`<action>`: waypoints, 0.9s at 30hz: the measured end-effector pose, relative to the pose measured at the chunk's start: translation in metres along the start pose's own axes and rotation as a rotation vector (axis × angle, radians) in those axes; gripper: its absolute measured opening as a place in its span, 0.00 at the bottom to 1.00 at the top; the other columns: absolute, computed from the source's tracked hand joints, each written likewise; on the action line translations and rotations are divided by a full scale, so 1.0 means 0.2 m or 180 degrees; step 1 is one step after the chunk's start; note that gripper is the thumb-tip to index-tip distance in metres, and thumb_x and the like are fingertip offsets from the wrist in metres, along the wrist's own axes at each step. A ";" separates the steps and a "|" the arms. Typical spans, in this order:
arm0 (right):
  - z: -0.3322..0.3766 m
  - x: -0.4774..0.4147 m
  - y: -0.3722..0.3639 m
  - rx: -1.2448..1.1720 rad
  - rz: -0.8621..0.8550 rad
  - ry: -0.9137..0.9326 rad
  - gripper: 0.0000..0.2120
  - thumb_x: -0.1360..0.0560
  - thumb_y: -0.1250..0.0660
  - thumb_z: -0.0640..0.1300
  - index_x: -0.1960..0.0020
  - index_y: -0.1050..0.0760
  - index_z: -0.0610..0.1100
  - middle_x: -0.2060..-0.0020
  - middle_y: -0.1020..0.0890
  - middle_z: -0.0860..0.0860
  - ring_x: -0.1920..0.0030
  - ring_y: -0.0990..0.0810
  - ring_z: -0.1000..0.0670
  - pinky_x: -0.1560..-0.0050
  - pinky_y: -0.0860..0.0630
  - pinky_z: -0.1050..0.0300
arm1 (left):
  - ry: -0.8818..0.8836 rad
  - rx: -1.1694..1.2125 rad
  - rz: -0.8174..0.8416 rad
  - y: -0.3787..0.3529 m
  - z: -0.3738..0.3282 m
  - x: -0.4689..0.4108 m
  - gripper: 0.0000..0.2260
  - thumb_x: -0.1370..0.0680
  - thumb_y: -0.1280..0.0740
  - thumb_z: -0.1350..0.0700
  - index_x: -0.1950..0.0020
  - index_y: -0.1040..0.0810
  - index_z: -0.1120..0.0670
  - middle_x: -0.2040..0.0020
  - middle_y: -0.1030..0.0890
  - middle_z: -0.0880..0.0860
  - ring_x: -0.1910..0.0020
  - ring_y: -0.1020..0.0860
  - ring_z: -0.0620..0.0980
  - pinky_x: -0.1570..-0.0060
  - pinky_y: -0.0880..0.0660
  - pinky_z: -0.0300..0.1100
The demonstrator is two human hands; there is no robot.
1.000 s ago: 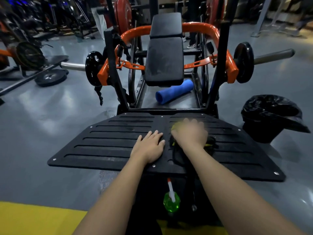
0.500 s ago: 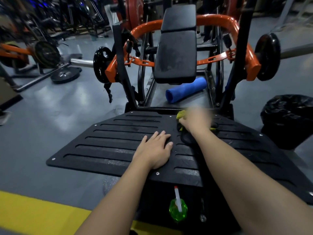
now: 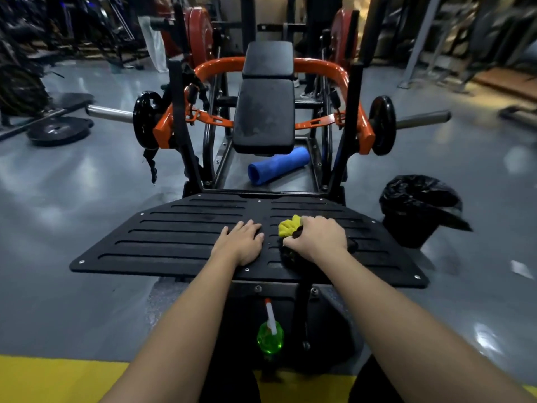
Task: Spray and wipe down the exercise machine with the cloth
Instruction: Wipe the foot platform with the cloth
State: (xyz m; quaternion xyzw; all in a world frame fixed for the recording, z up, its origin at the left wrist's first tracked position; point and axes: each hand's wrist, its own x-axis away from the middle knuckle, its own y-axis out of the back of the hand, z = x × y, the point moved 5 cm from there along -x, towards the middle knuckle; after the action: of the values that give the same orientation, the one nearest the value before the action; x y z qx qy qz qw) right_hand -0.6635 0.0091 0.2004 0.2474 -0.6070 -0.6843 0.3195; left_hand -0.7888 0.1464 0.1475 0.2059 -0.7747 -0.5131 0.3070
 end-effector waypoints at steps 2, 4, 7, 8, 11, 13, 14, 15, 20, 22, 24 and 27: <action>-0.01 0.07 0.03 0.0048 -0.0009 -0.0012 0.22 0.29 0.37 0.65 0.44 0.24 0.50 0.44 0.18 0.47 0.41 0.23 0.40 0.51 0.30 0.50 | 0.0018 -0.0033 0.0031 0.00 0.00 0.01 0.25 0.13 0.55 0.44 0.16 0.46 0.47 0.15 0.50 0.47 0.17 0.53 0.49 0.19 0.56 0.56; -0.02 0.11 0.04 0.0043 0.0026 -0.0065 0.21 0.29 0.37 0.66 0.48 0.26 0.50 0.46 0.18 0.48 0.43 0.22 0.40 0.53 0.31 0.51 | 0.0003 -0.0077 0.0076 0.00 -0.01 0.02 0.25 0.13 0.56 0.44 0.15 0.48 0.47 0.15 0.51 0.48 0.17 0.54 0.49 0.19 0.56 0.56; -0.02 0.07 0.05 0.0030 0.0076 -0.0153 0.20 0.28 0.37 0.66 0.50 0.28 0.49 0.49 0.18 0.48 0.44 0.21 0.41 0.54 0.29 0.51 | 0.0009 -0.0096 0.0102 0.00 0.00 0.03 0.26 0.13 0.56 0.44 0.15 0.49 0.47 0.15 0.52 0.47 0.17 0.55 0.49 0.19 0.58 0.55; -0.01 0.04 0.04 0.0043 0.0078 -0.0194 0.22 0.28 0.38 0.66 0.48 0.27 0.48 0.49 0.18 0.48 0.44 0.21 0.41 0.54 0.28 0.51 | -0.0003 -0.0082 0.0109 0.00 0.00 0.03 0.26 0.13 0.56 0.44 0.15 0.49 0.47 0.15 0.52 0.47 0.17 0.55 0.48 0.19 0.58 0.55; 0.01 -0.08 -0.01 0.0120 -0.0068 -0.0247 0.27 0.26 0.38 0.67 0.39 0.25 0.48 0.44 0.19 0.47 0.41 0.22 0.40 0.52 0.28 0.49 | -0.0042 -0.0076 0.0084 0.00 0.00 0.02 0.25 0.13 0.56 0.44 0.15 0.49 0.47 0.15 0.52 0.46 0.17 0.55 0.48 0.19 0.58 0.55; 0.02 -0.18 -0.06 0.0086 -0.0246 -0.0213 0.28 0.25 0.38 0.67 0.35 0.27 0.48 0.40 0.21 0.46 0.38 0.25 0.40 0.49 0.26 0.48 | -0.0073 -0.0076 0.0043 0.00 0.00 0.01 0.25 0.13 0.55 0.44 0.15 0.48 0.47 0.15 0.51 0.46 0.17 0.55 0.47 0.19 0.58 0.55; 0.03 -0.24 -0.08 0.0041 -0.0328 -0.0202 0.28 0.25 0.38 0.67 0.34 0.27 0.48 0.39 0.22 0.46 0.37 0.25 0.40 0.48 0.26 0.48 | -0.0084 -0.0073 0.0018 0.00 0.00 0.01 0.25 0.13 0.55 0.44 0.15 0.47 0.46 0.15 0.51 0.46 0.17 0.54 0.47 0.19 0.57 0.55; 0.03 -0.31 -0.10 -0.0004 -0.0365 -0.0197 0.28 0.25 0.37 0.66 0.34 0.27 0.48 0.38 0.22 0.46 0.37 0.26 0.40 0.48 0.26 0.47 | -0.0087 -0.0070 -0.0001 0.00 0.00 0.01 0.25 0.13 0.54 0.44 0.16 0.47 0.46 0.15 0.50 0.45 0.17 0.54 0.47 0.19 0.57 0.55; 0.04 -0.75 -0.21 -0.0156 -0.0401 -0.0267 0.25 0.23 0.37 0.63 0.34 0.27 0.47 0.37 0.24 0.44 0.36 0.28 0.39 0.47 0.25 0.46 | -0.0098 0.0007 -0.0019 -0.01 0.00 -0.03 0.25 0.13 0.54 0.41 0.16 0.47 0.44 0.16 0.51 0.43 0.17 0.56 0.44 0.19 0.59 0.54; 0.04 -0.93 -0.26 -0.0166 -0.0447 -0.0277 0.24 0.23 0.37 0.62 0.35 0.26 0.47 0.38 0.23 0.44 0.36 0.28 0.39 0.47 0.25 0.46 | -0.0085 -0.0007 -0.0024 -0.01 0.01 -0.04 0.26 0.14 0.55 0.40 0.16 0.48 0.44 0.16 0.52 0.42 0.17 0.57 0.43 0.19 0.59 0.53; 0.04 -1.10 -0.30 -0.0177 -0.0481 -0.0286 0.23 0.23 0.37 0.61 0.36 0.24 0.47 0.39 0.23 0.44 0.36 0.27 0.39 0.46 0.24 0.46 | -0.0060 -0.0037 -0.0059 -0.03 0.01 -0.05 0.26 0.14 0.55 0.40 0.16 0.48 0.43 0.16 0.52 0.41 0.18 0.57 0.42 0.19 0.60 0.53; 0.03 -1.29 -0.35 -0.0153 -0.0467 -0.0272 0.22 0.23 0.37 0.60 0.37 0.23 0.47 0.39 0.23 0.43 0.36 0.27 0.39 0.45 0.25 0.46 | -0.0026 -0.0048 -0.0076 -0.04 0.02 -0.06 0.26 0.14 0.55 0.39 0.16 0.49 0.42 0.16 0.54 0.40 0.18 0.59 0.40 0.19 0.60 0.52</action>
State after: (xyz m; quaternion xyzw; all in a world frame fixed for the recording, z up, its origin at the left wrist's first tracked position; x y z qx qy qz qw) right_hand -0.5041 0.2087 0.1191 0.2540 -0.5837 -0.7302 0.2481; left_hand -0.7823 0.1538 0.1367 0.2107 -0.7695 -0.5233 0.2992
